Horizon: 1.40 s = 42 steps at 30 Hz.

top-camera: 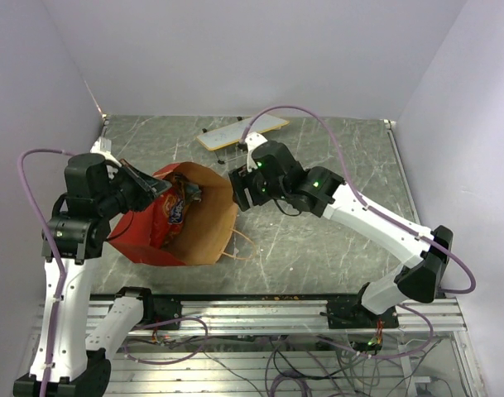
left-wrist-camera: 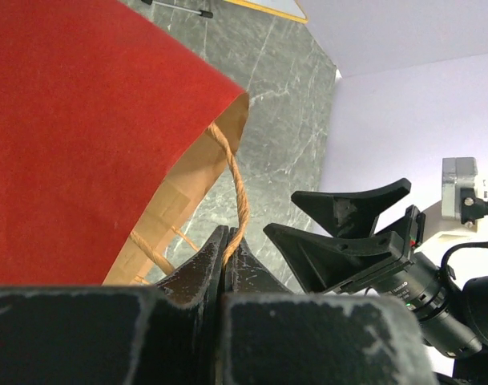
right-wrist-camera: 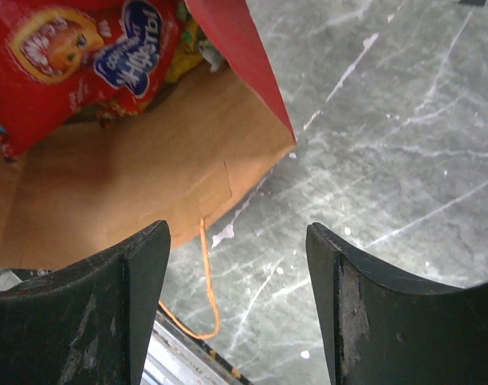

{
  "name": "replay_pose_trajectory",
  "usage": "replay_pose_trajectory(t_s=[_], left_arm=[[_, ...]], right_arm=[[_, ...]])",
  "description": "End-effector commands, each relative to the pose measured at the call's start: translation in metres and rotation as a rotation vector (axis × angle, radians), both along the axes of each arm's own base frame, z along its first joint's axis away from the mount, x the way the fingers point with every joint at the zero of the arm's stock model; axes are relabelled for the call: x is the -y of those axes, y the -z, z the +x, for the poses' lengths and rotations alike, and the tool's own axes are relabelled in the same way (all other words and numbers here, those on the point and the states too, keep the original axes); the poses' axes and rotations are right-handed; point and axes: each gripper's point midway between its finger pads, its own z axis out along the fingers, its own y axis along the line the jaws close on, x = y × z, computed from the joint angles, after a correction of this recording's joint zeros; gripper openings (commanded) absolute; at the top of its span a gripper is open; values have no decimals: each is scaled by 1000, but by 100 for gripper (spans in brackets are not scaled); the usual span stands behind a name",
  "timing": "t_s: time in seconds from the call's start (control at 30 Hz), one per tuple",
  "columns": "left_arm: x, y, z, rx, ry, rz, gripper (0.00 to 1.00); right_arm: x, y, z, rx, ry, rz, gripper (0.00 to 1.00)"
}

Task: Take the snacks out of the paper bag
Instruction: Adjust the paper bag at the center of the board, then take out the snack from the paper bag.

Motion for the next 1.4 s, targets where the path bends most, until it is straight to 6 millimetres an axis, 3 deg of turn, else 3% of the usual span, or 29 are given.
replay_pose_trajectory(t_s=[0.0, 0.1, 0.23, 0.37, 0.5, 0.63, 0.73, 0.83, 0.97, 1.37], left_arm=[[-6, -12, 2, 29, 5, 64, 7], [-5, -14, 2, 41, 17, 70, 7], [0, -13, 1, 52, 28, 38, 7], [4, -14, 2, 60, 48, 22, 7], [-3, -20, 5, 67, 54, 101, 7], [-7, -25, 9, 77, 49, 141, 7], [-8, -26, 11, 79, 38, 133, 7], [-5, -27, 14, 76, 47, 121, 7], [-3, -30, 17, 70, 70, 134, 7], [-1, -29, 16, 76, 96, 137, 7]], right_arm=[[-19, -39, 16, 100, 5, 128, 69], [-40, -52, 19, 128, -34, 211, 68], [-68, -53, 15, 156, -119, 270, 67], [-106, -51, -17, 244, -380, 307, 65], [-121, -59, -42, 402, -597, 367, 65], [-137, -53, -30, 430, -576, 392, 66], [-158, -56, -28, 377, -512, 516, 68], [-178, -45, -32, 353, -458, 604, 72], [-205, -22, -12, 344, -390, 592, 75], [-230, 4, 17, 458, -364, 546, 84]])
